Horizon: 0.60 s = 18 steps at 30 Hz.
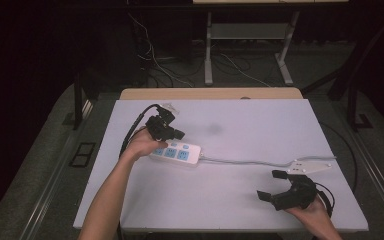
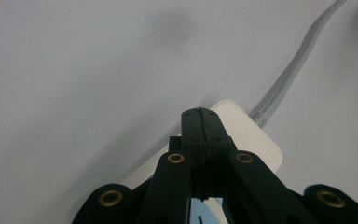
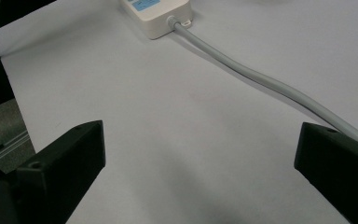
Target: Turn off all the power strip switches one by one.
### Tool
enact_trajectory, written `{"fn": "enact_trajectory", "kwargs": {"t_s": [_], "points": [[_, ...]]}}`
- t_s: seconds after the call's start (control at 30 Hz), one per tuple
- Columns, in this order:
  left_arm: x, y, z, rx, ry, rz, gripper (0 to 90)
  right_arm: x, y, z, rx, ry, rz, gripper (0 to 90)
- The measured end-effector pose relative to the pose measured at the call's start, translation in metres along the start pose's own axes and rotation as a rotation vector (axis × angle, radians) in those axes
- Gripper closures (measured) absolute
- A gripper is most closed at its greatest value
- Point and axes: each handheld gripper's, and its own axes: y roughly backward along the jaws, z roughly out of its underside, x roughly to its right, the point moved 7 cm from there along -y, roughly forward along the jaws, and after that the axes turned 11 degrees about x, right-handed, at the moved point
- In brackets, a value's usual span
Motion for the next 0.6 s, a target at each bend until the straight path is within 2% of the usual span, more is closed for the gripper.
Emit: {"fn": "enact_trajectory", "kwargs": {"t_s": [0.27, 0.6], "points": [[-0.005, 0.008, -0.001, 0.02, 0.001, -0.022, 89.4, 0.0, 0.0, 0.0, -0.001, -0.001, 0.001, 1.7], [-0.014, 0.011, 0.006, 0.008, 0.013, -0.049, 89.4, 0.0, 0.0, 0.0, -0.003, -0.001, 0.001, 1.7]]}}
